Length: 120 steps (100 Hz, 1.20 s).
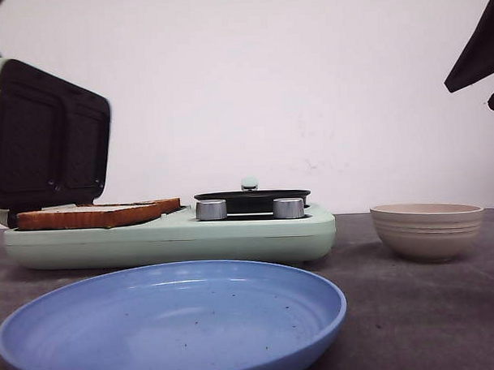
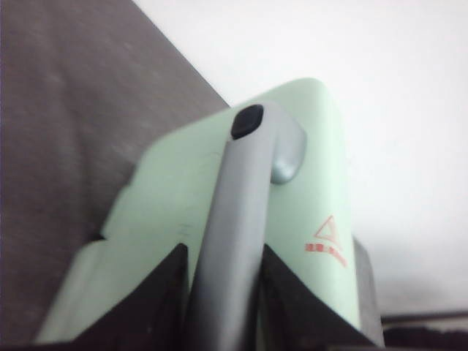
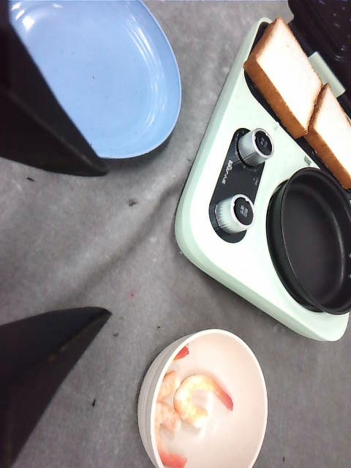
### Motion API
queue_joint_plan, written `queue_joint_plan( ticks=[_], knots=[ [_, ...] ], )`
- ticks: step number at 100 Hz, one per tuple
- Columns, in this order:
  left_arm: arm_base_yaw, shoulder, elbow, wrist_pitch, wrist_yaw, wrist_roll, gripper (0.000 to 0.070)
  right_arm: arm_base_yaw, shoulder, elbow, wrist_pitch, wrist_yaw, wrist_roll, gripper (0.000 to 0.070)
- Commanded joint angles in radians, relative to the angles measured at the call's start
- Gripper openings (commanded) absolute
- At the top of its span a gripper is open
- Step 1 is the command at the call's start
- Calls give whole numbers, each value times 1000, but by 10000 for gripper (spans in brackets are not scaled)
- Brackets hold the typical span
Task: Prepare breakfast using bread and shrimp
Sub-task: 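Push the press lid down over the bread with the left gripper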
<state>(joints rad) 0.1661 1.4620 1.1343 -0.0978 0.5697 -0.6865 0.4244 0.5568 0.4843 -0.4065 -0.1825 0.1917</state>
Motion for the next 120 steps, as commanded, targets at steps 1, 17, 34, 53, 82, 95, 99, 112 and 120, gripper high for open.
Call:
queue_joint_plan(
  ticks=[1,17,34,53,82,95,99,112,120],
  knots=[
    [-34,44,-11,-61,-56,109,11,6,4,4,7,1,15,340],
    [-130,44,-11,-104,-158,190,11,6,4,4,-5,1,19,340],
    [-223,44,-11,-119,-237,251,12,6,4,4,-34,1,19,340],
    [-311,44,-11,-140,-331,306,11,6,4,4,-45,0,41,340],
    [-413,58,-11,-193,-458,402,11,6,4,4,-45,1,45,340],
    [-450,104,-11,-205,-473,436,12,6,4,4,-45,1,55,340],
    [-460,122,-11,-212,-478,440,12,6,4,4,-45,1,61,340],
    [-489,186,-11,-222,-500,444,12,6,4,4,-52,1,66,340],
    [-502,221,-11,-225,-500,451,12,6,3,4,-61,1,68,340]
  ],
)
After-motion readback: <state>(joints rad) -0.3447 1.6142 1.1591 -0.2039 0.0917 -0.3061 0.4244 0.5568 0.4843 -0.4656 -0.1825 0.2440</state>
